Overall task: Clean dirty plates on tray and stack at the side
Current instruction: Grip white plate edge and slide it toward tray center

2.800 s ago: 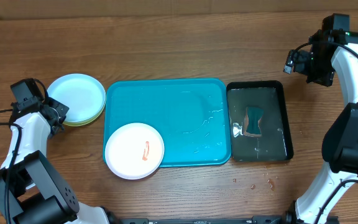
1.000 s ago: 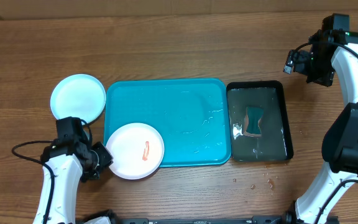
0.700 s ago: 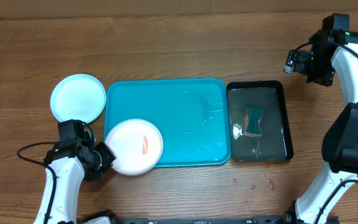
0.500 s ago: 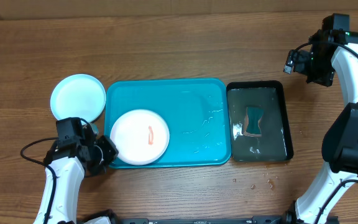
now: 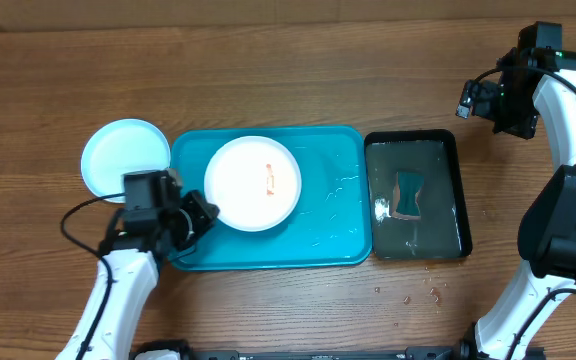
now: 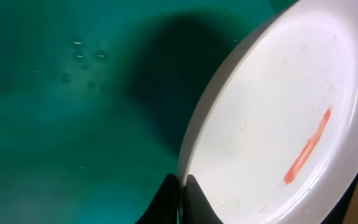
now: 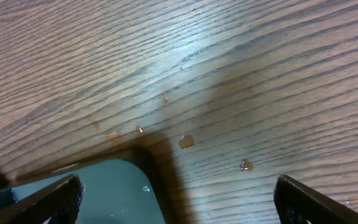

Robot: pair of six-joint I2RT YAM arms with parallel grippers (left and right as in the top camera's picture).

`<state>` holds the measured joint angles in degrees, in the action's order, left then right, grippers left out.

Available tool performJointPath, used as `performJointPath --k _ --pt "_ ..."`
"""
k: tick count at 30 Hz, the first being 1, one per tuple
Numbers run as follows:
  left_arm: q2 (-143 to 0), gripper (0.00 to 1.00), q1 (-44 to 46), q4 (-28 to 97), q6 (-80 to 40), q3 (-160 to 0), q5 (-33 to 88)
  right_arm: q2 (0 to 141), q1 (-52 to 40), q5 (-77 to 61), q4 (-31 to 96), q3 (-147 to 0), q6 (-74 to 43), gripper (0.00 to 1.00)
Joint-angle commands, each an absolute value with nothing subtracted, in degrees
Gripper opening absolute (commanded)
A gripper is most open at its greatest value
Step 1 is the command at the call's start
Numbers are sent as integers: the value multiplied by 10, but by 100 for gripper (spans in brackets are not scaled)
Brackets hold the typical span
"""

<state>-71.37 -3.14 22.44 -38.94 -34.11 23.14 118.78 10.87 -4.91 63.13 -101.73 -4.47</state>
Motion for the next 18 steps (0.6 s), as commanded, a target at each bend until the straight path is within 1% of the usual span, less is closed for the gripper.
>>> performJointPath --k 1,6,9,14,18 --pt "-713 4 23 204 -458 -343 158 1186 110 -45 630 -1027 -45 100" --pt "-720 4 85 189 -501 -343 94 1186 110 -45 630 -1027 -45 100" --pt "-737 4 115 181 -504 -343 67 1186 110 -45 630 -1027 -45 100" --pt "-788 4 150 159 -514 -343 68 1186 110 -45 630 -1027 -45 100" --pt "-823 4 161 128 -514 -343 73 1186 110 -45 630 -1027 -45 100"
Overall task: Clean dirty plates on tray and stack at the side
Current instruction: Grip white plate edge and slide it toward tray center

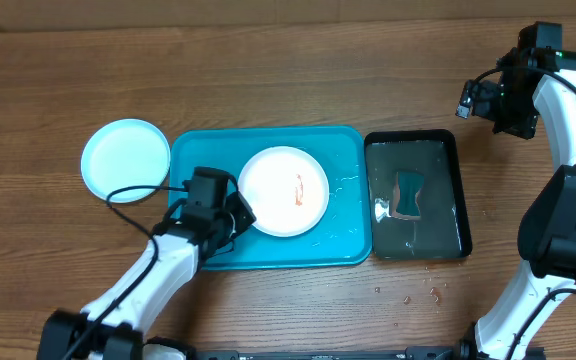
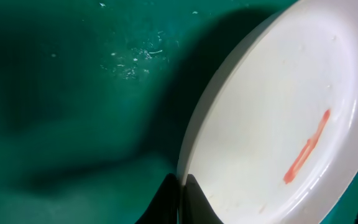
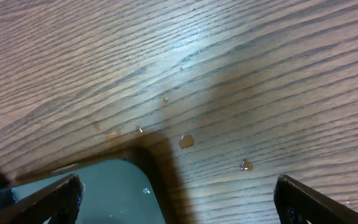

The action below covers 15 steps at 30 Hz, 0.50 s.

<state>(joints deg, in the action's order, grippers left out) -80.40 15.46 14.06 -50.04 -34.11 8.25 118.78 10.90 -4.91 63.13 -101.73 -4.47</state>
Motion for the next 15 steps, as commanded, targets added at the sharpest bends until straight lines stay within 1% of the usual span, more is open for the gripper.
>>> performJointPath --k 1,3,5,6,7,9,11,15 --pt "-826 4 161 124 -514 -343 75 1186 110 -45 630 -1027 -45 100" --pt "-827 12 161 128 -496 -348 80 1186 110 -45 630 -1027 -45 100" --pt "-827 31 161 155 -463 -367 90 1186 110 -45 630 -1027 -45 100" --pt "-827 37 161 182 -450 -385 88 1186 110 -45 630 -1027 -45 100" --pt "-827 41 161 208 -434 -404 84 1186 110 -45 630 -1027 -45 100" --pt "-827 43 161 276 -398 -455 69 1186 110 -45 630 -1027 -45 100" --pt "-827 42 161 335 -357 -507 53 1186 110 -45 630 -1027 -45 100" --pt "-830 47 161 402 -285 -581 44 1186 110 -45 630 -1027 -45 100"
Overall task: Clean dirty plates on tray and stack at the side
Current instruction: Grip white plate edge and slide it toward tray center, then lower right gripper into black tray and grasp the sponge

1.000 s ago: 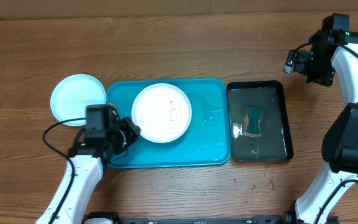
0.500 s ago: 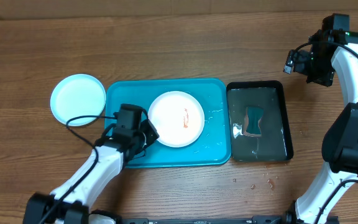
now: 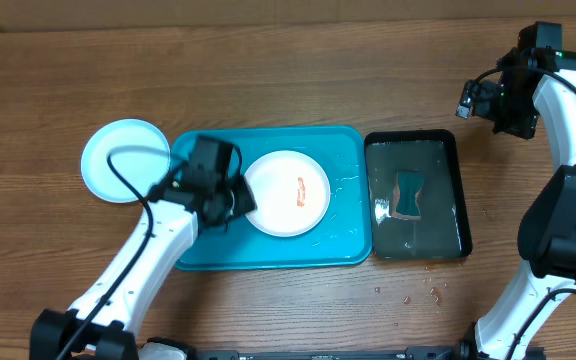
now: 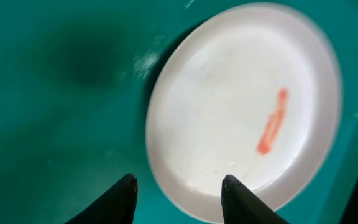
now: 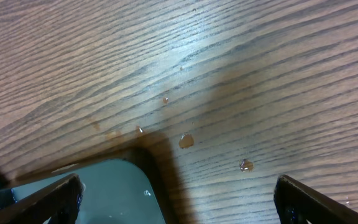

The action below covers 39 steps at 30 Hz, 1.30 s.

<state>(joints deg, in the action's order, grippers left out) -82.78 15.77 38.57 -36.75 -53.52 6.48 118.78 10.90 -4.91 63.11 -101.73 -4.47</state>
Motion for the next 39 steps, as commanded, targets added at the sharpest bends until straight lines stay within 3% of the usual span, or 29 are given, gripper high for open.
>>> performJointPath --k 1,5,11,19,39 --pt "-830 48 161 405 -279 -588 42 1186 110 -45 630 -1027 -45 100" --pt "-844 46 161 403 -278 -589 34 1186 110 -45 630 -1027 -45 100" --pt "-918 25 162 394 -279 -589 34 1186 110 -45 630 -1027 -45 100" --pt "-988 23 161 369 -278 -589 39 1186 110 -45 630 -1027 -45 100" --pt "-990 21 162 361 -261 -576 38 1186 110 -45 630 -1027 -45 100"
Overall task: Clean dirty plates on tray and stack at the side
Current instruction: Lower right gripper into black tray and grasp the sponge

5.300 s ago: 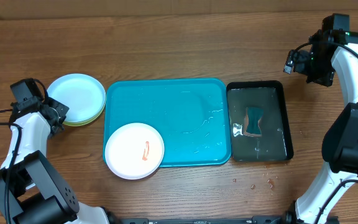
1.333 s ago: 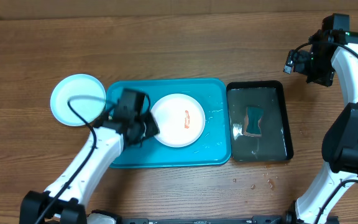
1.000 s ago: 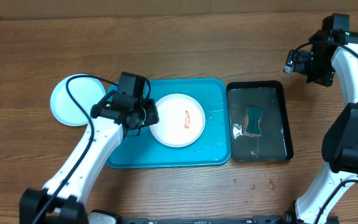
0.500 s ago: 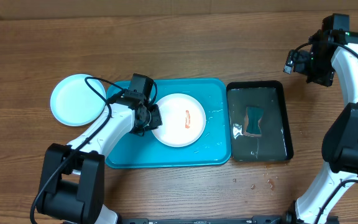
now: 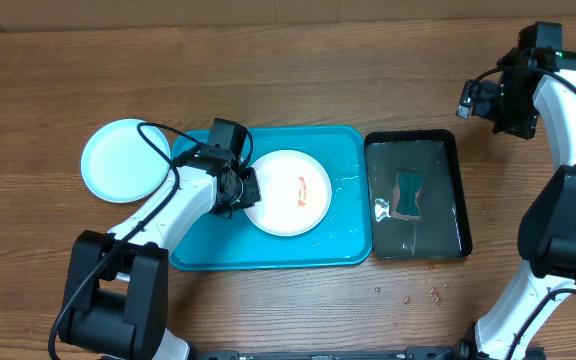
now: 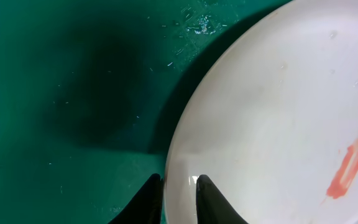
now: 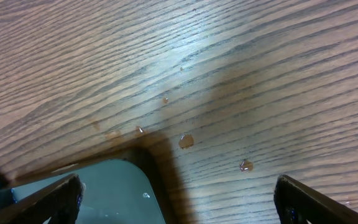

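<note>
A white plate [image 5: 286, 192] with a red streak [image 6: 353, 162] lies flat on the teal tray [image 5: 348, 150]. My left gripper [image 5: 245, 192] is down at the plate's left rim, open by a narrow gap. In the left wrist view the gripper [image 6: 180, 196] straddles the rim of the plate [image 6: 278, 124], one finger outside over the tray [image 6: 55, 93] and one inside. A clean white plate [image 5: 120, 160] rests on the table left of the tray. My right gripper [image 5: 478, 100] hangs wide open and empty at the far right.
A black tray of water [image 5: 463, 190] stands right of the teal tray, with a teal sponge [image 5: 408, 193] in it. Its far corner [image 7: 117, 186] shows under my right gripper [image 7: 178, 193]. Water drops lie on the wood near both trays.
My left gripper was wide open above the plate's left part. Now it is lower, with its jaws narrowed astride the left rim. The plate and the right arm have not moved.
My left gripper was shut on the dirty plate's rim, holding it tilted over the tray's left part. It then held the plate further right. Later the plate lay flat mid-tray with the gripper open above it; now the jaws straddle its rim.
</note>
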Robot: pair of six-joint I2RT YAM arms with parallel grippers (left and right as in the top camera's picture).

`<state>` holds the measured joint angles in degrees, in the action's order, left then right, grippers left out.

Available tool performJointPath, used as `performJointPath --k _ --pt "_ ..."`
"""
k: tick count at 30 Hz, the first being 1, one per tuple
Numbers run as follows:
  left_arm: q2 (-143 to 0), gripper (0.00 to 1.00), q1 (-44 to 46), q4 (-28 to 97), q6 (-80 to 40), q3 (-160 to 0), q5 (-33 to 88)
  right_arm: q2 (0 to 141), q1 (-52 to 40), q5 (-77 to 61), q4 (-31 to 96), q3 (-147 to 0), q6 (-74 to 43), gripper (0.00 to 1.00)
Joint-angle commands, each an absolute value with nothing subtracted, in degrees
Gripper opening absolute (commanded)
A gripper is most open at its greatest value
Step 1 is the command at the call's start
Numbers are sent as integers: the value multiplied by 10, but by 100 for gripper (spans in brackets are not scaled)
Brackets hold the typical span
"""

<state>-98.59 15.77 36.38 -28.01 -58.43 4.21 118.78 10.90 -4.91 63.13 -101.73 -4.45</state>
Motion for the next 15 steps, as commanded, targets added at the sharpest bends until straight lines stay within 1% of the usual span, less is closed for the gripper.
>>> performJointPath --k 1,4,6,8,12,14,15 --pt "-990 21 162 361 -261 -576 38 1186 110 -46 630 -1027 -46 100" --pt "-990 21 162 358 -253 -576 38 1186 110 -52 606 -1027 -46 100" --pt "-990 21 162 353 -240 -575 38 1186 109 -88 605 -1027 -48 100" --pt "-990 21 162 351 -221 -575 38 1186 109 -129 640 -1027 -47 100" --pt "-990 21 162 351 -192 -575 38 1186 110 -149 696 -1027 -40 100" --pt "-990 23 162 351 -192 -575 38 1186 110 -169 721 -1027 -15 100" --pt "-990 24 162 351 -192 -575 38 1186 110 -178 733 -1028 -7 98"
